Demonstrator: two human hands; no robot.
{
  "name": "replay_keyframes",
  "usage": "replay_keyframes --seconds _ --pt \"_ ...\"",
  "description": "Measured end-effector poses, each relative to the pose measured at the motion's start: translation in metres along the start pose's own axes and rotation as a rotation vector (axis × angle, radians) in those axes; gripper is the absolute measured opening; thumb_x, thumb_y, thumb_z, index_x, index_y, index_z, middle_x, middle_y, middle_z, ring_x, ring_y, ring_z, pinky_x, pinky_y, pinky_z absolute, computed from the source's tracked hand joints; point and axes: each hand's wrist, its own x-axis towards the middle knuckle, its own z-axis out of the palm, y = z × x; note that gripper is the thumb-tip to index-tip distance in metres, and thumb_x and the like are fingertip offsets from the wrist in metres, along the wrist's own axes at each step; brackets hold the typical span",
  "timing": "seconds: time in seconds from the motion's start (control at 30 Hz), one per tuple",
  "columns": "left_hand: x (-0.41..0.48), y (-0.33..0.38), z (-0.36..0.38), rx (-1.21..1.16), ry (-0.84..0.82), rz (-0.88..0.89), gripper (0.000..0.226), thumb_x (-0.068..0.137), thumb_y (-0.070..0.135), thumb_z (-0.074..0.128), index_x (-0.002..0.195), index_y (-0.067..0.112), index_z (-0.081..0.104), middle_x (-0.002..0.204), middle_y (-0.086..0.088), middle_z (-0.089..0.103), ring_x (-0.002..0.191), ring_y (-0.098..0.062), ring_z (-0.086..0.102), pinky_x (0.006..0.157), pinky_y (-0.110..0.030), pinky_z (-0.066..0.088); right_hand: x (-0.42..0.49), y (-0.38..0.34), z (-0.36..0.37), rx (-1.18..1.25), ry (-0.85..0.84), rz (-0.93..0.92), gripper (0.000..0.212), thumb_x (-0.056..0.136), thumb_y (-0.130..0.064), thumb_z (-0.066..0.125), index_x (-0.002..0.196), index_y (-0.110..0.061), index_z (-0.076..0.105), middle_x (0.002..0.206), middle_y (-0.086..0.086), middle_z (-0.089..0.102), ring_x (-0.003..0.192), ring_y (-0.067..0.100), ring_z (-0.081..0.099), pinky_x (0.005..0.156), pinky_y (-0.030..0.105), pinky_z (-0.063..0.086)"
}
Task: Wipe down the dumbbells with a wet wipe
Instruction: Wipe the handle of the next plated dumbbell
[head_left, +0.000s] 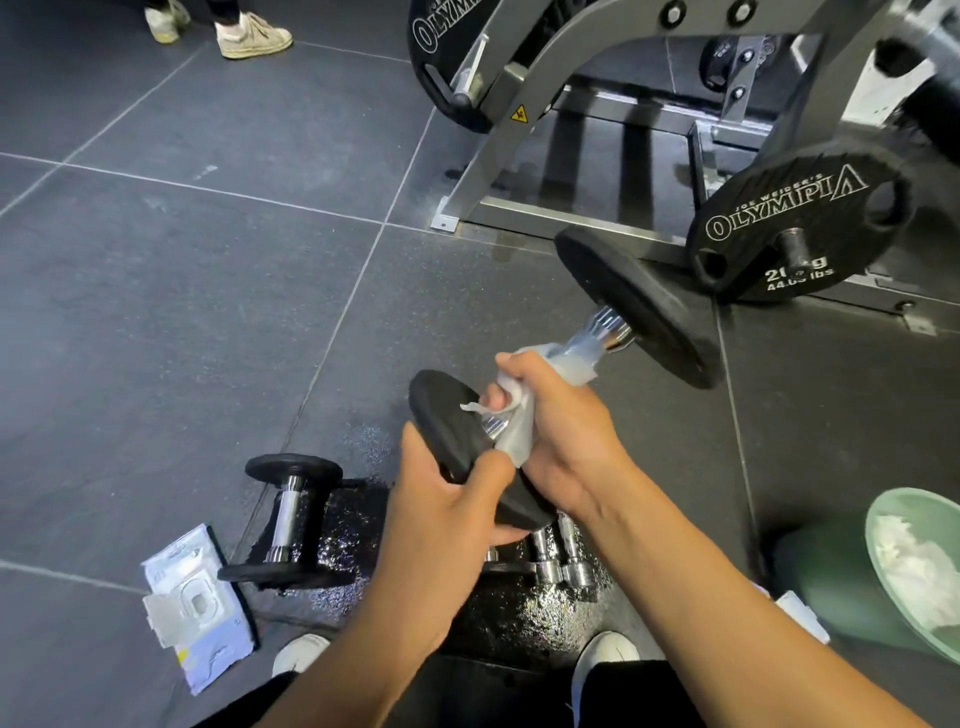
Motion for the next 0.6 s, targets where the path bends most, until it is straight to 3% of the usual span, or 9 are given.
replay_keyframes --seconds 0.03,0.1,0.2,0.27,0.37,0.43,0.53,0.57,0.6 --pt "0.001 0.001 -0.001 -0.016 -0.003 -0.003 0.026 0.096 0.017 0.065 0.121 0.011 0.057 0.11 -0.017 0.076 0.091 -0.034 0.08 0.071 -0.052 0.067 0.002 -0.002 -0.001 0.07 0.005 0.026 0.028 0.095 -0.007 0.061 0.074 -0.017 0.044 0.056 0.006 0.046 0.053 0.017 0.047 0.062 0.033 0.045" --pt "0.01 0.004 -0.011 -0.099 0.016 -0.098 0.048 0.099 0.051 0.058 0.124 0.01 0.061 0.11 -0.019 0.078 0.092 -0.04 0.079 0.076 -0.061 0.065 0.004 -0.007 -0.003 0.179 0.013 0.086 0.03 0.093 -0.009 0.058 0.074 -0.019 0.039 0.056 0.003 0.038 0.055 0.017 0.041 0.061 0.034 0.042" --pt "0.031 0.006 -0.029 -0.306 -0.144 -0.489 0.088 0.082 0.089 0.049 0.137 0.02 0.062 0.123 -0.027 0.074 0.108 -0.053 0.072 0.087 -0.082 0.051 -0.001 -0.011 -0.005 0.268 -0.023 0.159 0.034 0.09 -0.014 0.06 0.069 -0.021 0.035 0.062 -0.001 0.028 0.057 0.016 0.041 0.06 0.031 0.046" --pt "0.04 0.005 -0.031 -0.447 -0.351 -0.641 0.109 0.066 0.098 0.057 0.145 0.022 0.059 0.14 -0.034 0.062 0.122 -0.062 0.061 0.095 -0.088 0.039 -0.005 -0.011 -0.003 0.293 -0.052 0.205 0.038 0.09 -0.017 0.06 0.062 -0.021 0.034 0.062 -0.002 0.026 0.055 0.015 0.044 0.058 0.029 0.049" --pt "0.043 0.007 -0.027 -0.549 -0.438 -0.657 0.111 0.068 0.091 0.066 0.147 0.014 0.057 0.146 -0.033 0.058 0.127 -0.064 0.056 0.099 -0.091 0.033 -0.006 -0.007 0.0 0.292 -0.08 0.223 0.038 0.091 -0.014 0.061 0.063 -0.02 0.036 0.062 -0.002 0.027 0.061 0.017 0.045 0.064 0.031 0.053" --pt "0.038 0.011 -0.023 -0.606 -0.421 -0.573 0.092 0.077 0.082 0.066 0.138 0.013 0.065 0.141 -0.03 0.063 0.124 -0.06 0.061 0.098 -0.091 0.033 -0.007 -0.006 0.001 0.292 -0.085 0.228 0.036 0.091 -0.013 0.061 0.065 -0.02 0.037 0.061 0.0 0.03 0.063 0.02 0.045 0.067 0.032 0.053" --pt "0.027 0.002 -0.016 -0.46 -0.292 -0.185 0.048 0.076 0.061 0.076 0.109 0.026 0.073 0.117 -0.011 0.075 0.113 -0.036 0.074 0.09 -0.078 0.052 -0.007 -0.013 0.004 0.282 -0.091 0.234 0.033 0.092 -0.013 0.061 0.071 -0.02 0.037 0.059 0.001 0.033 0.06 0.02 0.045 0.063 0.031 0.051" --pt "0.02 0.001 -0.013 -0.355 -0.24 -0.033 0.054 0.067 0.051 0.083 0.115 0.032 0.064 0.113 -0.005 0.074 0.108 -0.023 0.075 0.087 -0.064 0.061 -0.007 -0.015 0.005 0.269 -0.078 0.208 0.032 0.093 -0.012 0.061 0.075 -0.02 0.036 0.058 0.001 0.033 0.058 0.019 0.043 0.062 0.031 0.049" --pt "0.015 -0.001 -0.01 -0.198 -0.207 0.147 0.075 0.057 0.042 0.087 0.123 0.036 0.051 0.117 0.001 0.07 0.106 -0.01 0.074 0.087 -0.044 0.064 -0.005 -0.016 0.005 0.263 -0.05 0.167 0.031 0.094 -0.009 0.061 0.077 -0.019 0.036 0.058 0.001 0.032 0.056 0.017 0.038 0.06 0.03 0.046"
